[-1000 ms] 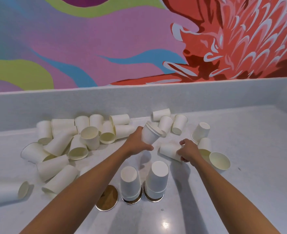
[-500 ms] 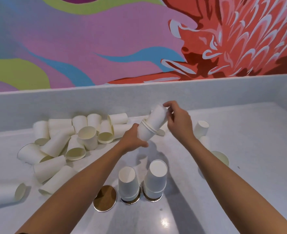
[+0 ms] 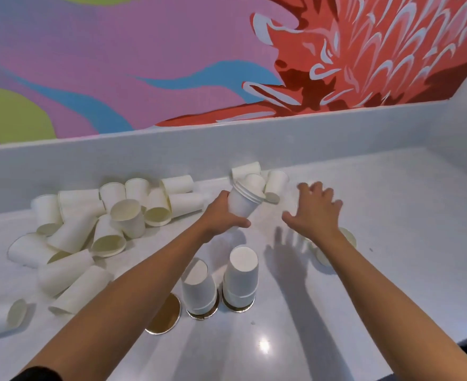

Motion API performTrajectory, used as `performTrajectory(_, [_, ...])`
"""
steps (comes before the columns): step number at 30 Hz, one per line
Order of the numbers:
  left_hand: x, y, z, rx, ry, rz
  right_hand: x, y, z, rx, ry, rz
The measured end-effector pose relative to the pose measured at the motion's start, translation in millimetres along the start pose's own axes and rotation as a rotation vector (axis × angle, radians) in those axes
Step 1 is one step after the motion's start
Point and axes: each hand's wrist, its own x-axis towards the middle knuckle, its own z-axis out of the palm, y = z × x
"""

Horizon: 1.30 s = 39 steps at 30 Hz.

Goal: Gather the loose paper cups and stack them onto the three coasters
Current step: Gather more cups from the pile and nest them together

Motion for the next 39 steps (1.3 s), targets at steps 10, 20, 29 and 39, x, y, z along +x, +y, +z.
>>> performTrajectory(10, [0,-6,8,0.046,-0.018,0.046,-15,49,34,-0.033,-0.399,0.331])
performTrajectory(20, [-2,-15,-1,0.078,-0.018,-0.002,4,-13,-11,0.165,-0.231,0.203])
performTrajectory(29, [-8,-8,-12,0.043,-0.060,0.025,7,-67,-55,0.740,0.047,-0.137])
performTrajectory(39, [-16,8,-2,-0.004,-0.109,0.059,-5,-69,-28,0.757,-0.443,-0.192])
